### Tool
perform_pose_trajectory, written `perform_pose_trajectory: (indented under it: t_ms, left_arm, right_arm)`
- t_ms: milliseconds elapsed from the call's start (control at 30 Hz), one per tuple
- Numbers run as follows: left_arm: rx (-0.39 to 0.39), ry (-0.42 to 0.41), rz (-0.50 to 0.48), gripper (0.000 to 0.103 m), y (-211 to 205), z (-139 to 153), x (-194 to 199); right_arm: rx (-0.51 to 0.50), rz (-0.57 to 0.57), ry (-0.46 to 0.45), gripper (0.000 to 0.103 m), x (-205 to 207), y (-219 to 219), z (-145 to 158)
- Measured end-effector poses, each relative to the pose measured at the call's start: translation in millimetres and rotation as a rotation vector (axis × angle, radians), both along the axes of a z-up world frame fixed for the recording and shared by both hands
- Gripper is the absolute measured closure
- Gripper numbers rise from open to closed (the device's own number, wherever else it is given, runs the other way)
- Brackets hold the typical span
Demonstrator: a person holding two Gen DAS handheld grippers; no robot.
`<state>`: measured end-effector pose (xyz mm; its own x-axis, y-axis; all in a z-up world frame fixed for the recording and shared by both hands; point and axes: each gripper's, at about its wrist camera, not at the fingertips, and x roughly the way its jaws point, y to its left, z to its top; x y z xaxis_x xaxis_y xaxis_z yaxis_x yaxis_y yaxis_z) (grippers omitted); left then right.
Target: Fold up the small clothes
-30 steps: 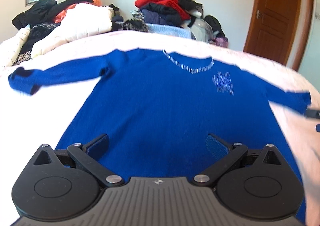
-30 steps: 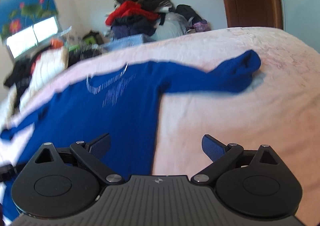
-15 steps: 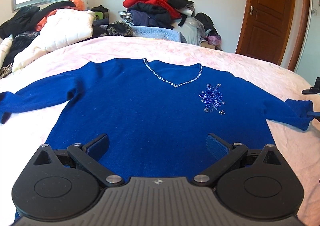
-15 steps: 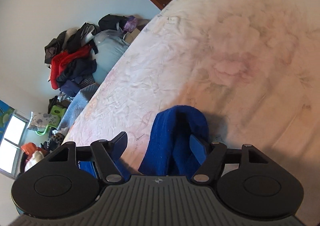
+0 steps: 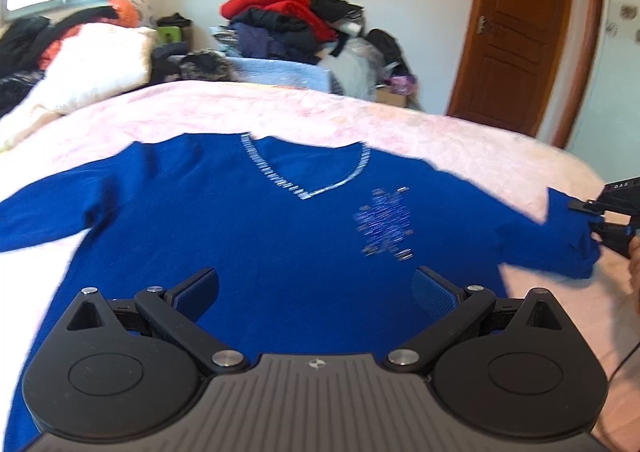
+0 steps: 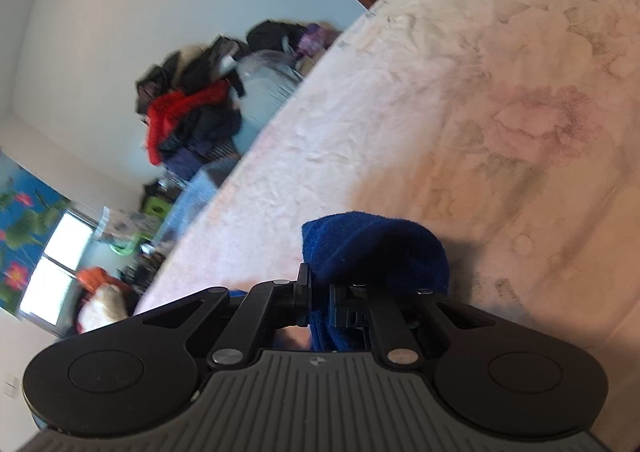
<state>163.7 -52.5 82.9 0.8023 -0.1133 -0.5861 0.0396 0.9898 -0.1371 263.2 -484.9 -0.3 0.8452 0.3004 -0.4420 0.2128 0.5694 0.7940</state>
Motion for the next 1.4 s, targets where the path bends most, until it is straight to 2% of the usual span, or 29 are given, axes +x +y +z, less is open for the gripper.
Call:
perform_pose_trajectory:
  t_ms: [67,100,167,267,433,500,633,700,733,767,833,900,967,1000,1067,1133,1200,1267,1333,1367,1400]
  left_arm:
    - [-0.095,-0.004,-0.03,0.0,-2.1,8.2,8.1]
    - [-0.172,-0.005,-0.045,0.0,-1.9,12.4,13.1]
    - [-0.361,0.008,-0.073,0.0,-2.2,17.1,26.1]
    - [-0.641,0.071,-0.113,0.0,-12.0,15.5,49.3]
    - [-1.0,0.185,-0.241,0.0,-54.0,6.8,85.4]
    - [-1.078,0.246,-0.252,0.0,-72.1,-2.2,94.2]
    - [-1.158,0.288,-0.218,0.0,-92.6,-18.1,95.8]
    - [-1.164,0.287,-0.208,0.0,-97.2,-19.1,94.1]
    - [-1.156,0.284,-0.203,0.005,-99.2,-18.5,93.7]
    - [-1.142,0.286,-0.201,0.019,-101.7,-18.7,94.7]
    - [-1.121,0.333,-0.199,0.041,-104.3,-25.9,98.4]
    - [-1.129,0.375,-0.189,0.042,-104.7,-34.9,101.6]
    - [-1.135,0.379,-0.172,0.043,-99.7,-40.3,99.3]
    - [-1.136,0.372,-0.169,0.046,-98.9,-40.5,99.0]
    - [-1.128,0.367,-0.192,0.08,-100.0,-38.9,99.6]
    - [-1.096,0.372,-0.204,0.094,-102.8,-36.0,102.0]
    - [-1.076,0.366,-0.192,0.098,-103.0,-36.0,103.9]
    - [-1.063,0.352,-0.188,0.099,-99.9,-33.8,102.9]
    - [-1.026,0.319,-0.201,0.099,-92.5,-25.7,103.0]
    - [-1.012,0.303,-0.215,0.099,-86.6,-20.1,104.3]
    - [-0.993,0.286,-0.223,0.099,-79.5,-13.4,106.0]
  right_arm:
    - [0.094,-0.018,-0.069,0.09,-8.5,-5.6,6.9]
    - [0.161,-0.03,-0.114,0.09,-14.1,-9.2,10.0]
    - [0.292,-0.044,-0.187,0.09,-24.2,-13.3,15.0]
    - [0.493,-0.025,-0.242,0.09,-32.1,-13.4,13.2]
    - [0.602,0.046,-0.257,0.09,-40.1,6.4,13.8]
    - [0.648,0.07,-0.249,0.09,-41.9,15.2,9.9]
    - [0.755,0.082,-0.25,0.09,-40.2,23.7,0.6]
    - [0.815,0.082,-0.253,0.09,-38.2,26.8,-3.3]
    - [0.84,0.081,-0.256,0.09,-39.4,30.5,-5.3]
    - [0.854,0.081,-0.258,0.09,-38.0,31.8,-6.8]
    - [0.876,0.082,-0.258,0.09,-36.3,35.0,-9.9]
    - [0.898,0.087,-0.256,0.09,-36.5,37.4,-13.6]
    - [0.899,0.088,-0.252,0.09,-38.5,39.1,-16.6]
    - [0.896,0.09,-0.25,0.09,-40.3,40.6,-18.9]
    - [0.885,0.088,-0.242,0.089,-39.6,40.3,-23.2]
    - [0.865,0.084,-0.239,0.089,-41.7,39.0,-24.5]
    - [0.857,0.086,-0.238,0.087,-42.4,38.5,-24.2]
    - [0.797,0.087,-0.232,0.084,-44.2,37.0,-20.1]
    - [0.659,0.077,-0.206,0.047,-48.5,33.0,-8.7]
    - [0.601,0.068,-0.203,0.015,-51.6,31.2,-3.2]
    - [0.532,0.06,-0.213,0.001,-56.7,29.8,3.4]
